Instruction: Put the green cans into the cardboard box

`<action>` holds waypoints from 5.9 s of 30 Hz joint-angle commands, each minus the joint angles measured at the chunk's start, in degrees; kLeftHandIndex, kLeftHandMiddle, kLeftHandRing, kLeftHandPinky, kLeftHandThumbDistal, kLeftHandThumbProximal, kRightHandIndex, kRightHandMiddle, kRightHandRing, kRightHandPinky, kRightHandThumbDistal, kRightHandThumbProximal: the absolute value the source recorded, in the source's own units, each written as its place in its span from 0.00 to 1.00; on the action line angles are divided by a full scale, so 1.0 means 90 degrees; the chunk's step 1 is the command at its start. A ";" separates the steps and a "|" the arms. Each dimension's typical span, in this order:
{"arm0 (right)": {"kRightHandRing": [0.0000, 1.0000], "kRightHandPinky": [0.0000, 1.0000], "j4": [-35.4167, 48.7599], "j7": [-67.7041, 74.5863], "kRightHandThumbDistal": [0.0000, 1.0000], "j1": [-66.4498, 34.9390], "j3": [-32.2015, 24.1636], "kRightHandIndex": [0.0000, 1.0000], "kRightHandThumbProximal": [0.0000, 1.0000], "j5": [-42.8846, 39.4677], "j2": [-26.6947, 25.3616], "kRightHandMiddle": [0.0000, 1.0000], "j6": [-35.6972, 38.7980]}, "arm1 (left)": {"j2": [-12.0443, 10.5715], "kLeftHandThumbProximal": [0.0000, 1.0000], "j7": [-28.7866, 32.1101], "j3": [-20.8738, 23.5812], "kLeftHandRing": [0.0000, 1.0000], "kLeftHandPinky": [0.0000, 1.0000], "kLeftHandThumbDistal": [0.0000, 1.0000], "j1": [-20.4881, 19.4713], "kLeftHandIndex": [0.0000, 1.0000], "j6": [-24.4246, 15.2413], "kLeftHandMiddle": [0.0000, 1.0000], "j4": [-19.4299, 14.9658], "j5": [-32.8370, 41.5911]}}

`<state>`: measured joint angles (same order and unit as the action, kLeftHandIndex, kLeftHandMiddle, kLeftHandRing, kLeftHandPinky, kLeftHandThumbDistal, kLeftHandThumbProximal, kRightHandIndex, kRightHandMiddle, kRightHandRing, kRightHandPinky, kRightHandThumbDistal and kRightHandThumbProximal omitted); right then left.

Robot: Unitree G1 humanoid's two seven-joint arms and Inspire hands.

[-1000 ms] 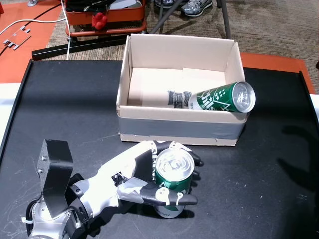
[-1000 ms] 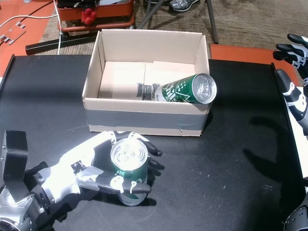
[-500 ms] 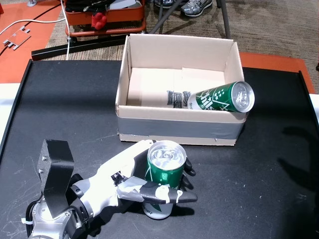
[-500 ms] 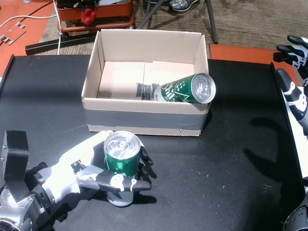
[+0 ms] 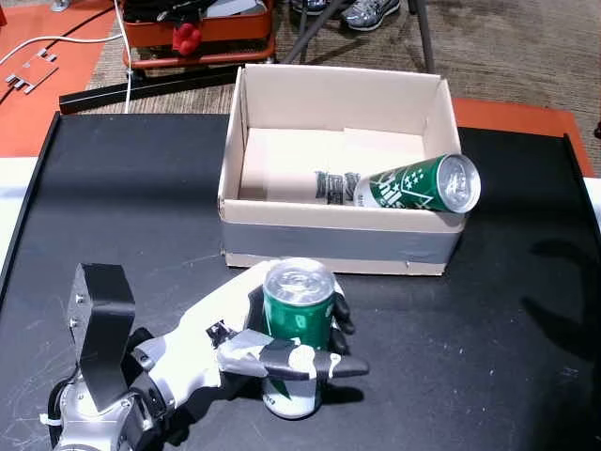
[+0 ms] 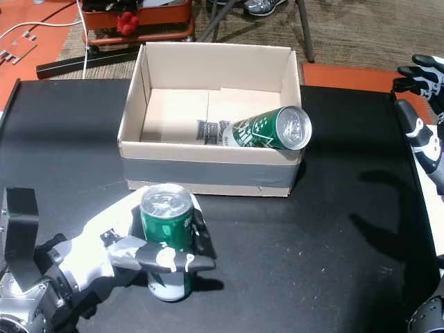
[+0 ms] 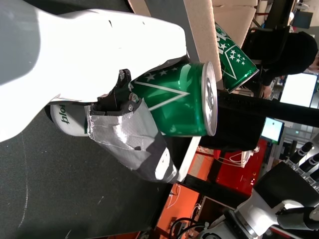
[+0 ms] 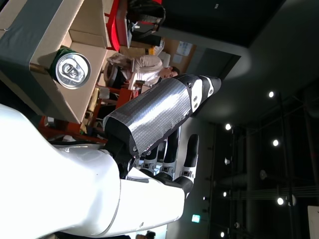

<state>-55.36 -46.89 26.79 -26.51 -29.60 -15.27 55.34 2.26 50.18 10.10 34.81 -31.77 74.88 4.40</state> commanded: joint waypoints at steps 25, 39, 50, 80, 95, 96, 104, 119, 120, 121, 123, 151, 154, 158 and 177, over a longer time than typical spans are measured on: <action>0.54 0.58 -0.0056 0.0037 1.00 0.0075 -0.0046 0.46 0.35 -0.0032 0.0019 0.47 0.0040 | -0.0067 0.00 -0.0156 0.0133 0.27 0.22 0.77 -0.0062 0.02 0.0114 0.20 0.0026 0.0077; 0.54 0.57 -0.0083 -0.0005 1.00 0.0105 -0.0055 0.46 0.35 -0.0056 0.0004 0.47 0.0014 | -0.0053 0.00 -0.0406 0.0075 0.38 0.26 1.00 -0.0080 0.14 -0.0225 0.37 0.0011 -0.0070; 0.54 0.57 -0.0071 -0.0010 1.00 0.0123 -0.0047 0.45 0.34 -0.0056 0.0012 0.47 -0.0007 | -0.0078 0.00 -0.0405 0.0193 0.53 0.29 1.00 -0.0054 0.27 -0.0131 0.54 0.0032 0.0065; 0.53 0.55 -0.0062 -0.0059 1.00 0.0118 -0.0068 0.42 0.34 -0.0106 0.0033 0.46 -0.0048 | -0.0031 0.00 -0.0914 0.0024 0.35 0.39 0.16 -0.0040 0.28 -0.0136 0.31 0.0027 -0.0077; 0.52 0.54 -0.0031 -0.0034 1.00 0.0117 -0.0073 0.41 0.32 -0.0123 0.0062 0.44 -0.0101 | -0.0085 0.00 -0.0950 0.0165 0.28 0.31 0.15 -0.0041 0.25 -0.0041 0.25 0.0041 0.0045; 0.52 0.54 -0.0044 -0.0027 1.00 0.0120 -0.0076 0.41 0.33 -0.0113 0.0060 0.45 -0.0078 | -0.0088 0.00 -0.0947 0.0180 0.27 0.31 0.14 -0.0039 0.25 -0.0021 0.25 0.0043 0.0052; 0.53 0.55 -0.0075 0.0007 1.00 0.0132 -0.0069 0.41 0.33 -0.0070 0.0052 0.45 -0.0031 | -0.0032 0.00 -0.1082 0.0120 0.29 0.31 0.16 -0.0006 0.30 -0.0070 0.27 0.0033 -0.0058; 0.54 0.56 -0.0524 -0.0144 1.00 0.0440 -0.0082 0.42 0.31 -0.0050 0.0089 0.46 0.0124 | 0.0333 0.00 -0.0458 0.0670 0.34 0.36 0.01 0.1413 0.36 -0.0712 0.32 -0.0351 0.0563; 0.54 0.56 -0.0543 -0.0145 1.00 0.0456 -0.0084 0.42 0.31 -0.0053 0.0100 0.46 0.0120 | 0.0389 0.00 -0.0439 0.0679 0.36 0.38 0.00 0.1512 0.39 -0.0751 0.34 -0.0359 0.0570; 0.54 0.56 -0.0562 -0.0160 1.00 0.0471 -0.0090 0.42 0.30 -0.0061 0.0107 0.46 0.0119 | 0.0441 0.00 -0.0429 0.0689 0.36 0.38 0.00 0.1608 0.39 -0.0761 0.34 -0.0368 0.0581; 0.54 0.56 -0.0607 -0.0168 1.00 0.0510 -0.0105 0.42 0.30 -0.0066 0.0124 0.46 0.0122 | 0.0523 0.00 -0.0376 0.0733 0.36 0.39 0.00 0.1782 0.42 -0.0792 0.35 -0.0388 0.0633; 0.56 0.59 -0.0858 -0.0151 0.98 0.0697 -0.0142 0.44 0.33 0.0068 0.0291 0.48 0.0262 | 0.1203 0.00 -0.3264 -0.0537 0.35 0.43 0.00 0.4119 0.48 -0.0968 0.37 -0.0007 -0.1251; 0.56 0.59 -0.0814 -0.0143 0.99 0.0668 -0.0151 0.44 0.33 0.0056 0.0324 0.48 0.0293 | 0.1161 0.00 -0.3535 -0.0732 0.35 0.42 0.00 0.4081 0.71 -0.0904 0.43 0.0047 -0.1494; 0.56 0.59 -0.0795 -0.0156 0.99 0.0651 -0.0162 0.44 0.33 0.0040 0.0338 0.47 0.0307 | 0.1144 0.00 -0.3850 -0.1031 0.39 0.44 0.00 0.4006 0.41 -0.0837 0.35 0.0103 -0.1861; 0.54 0.57 -0.0745 -0.0202 1.00 0.0612 -0.0159 0.43 0.34 0.0007 0.0395 0.46 0.0322 | 0.1042 0.00 -0.4649 -0.1861 0.40 0.42 0.00 0.3594 0.50 -0.0130 0.45 0.0330 -0.2919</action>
<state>-62.66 -48.41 32.91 -27.71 -29.04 -12.19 58.08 11.51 9.16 -6.60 67.89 -33.02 77.56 -21.97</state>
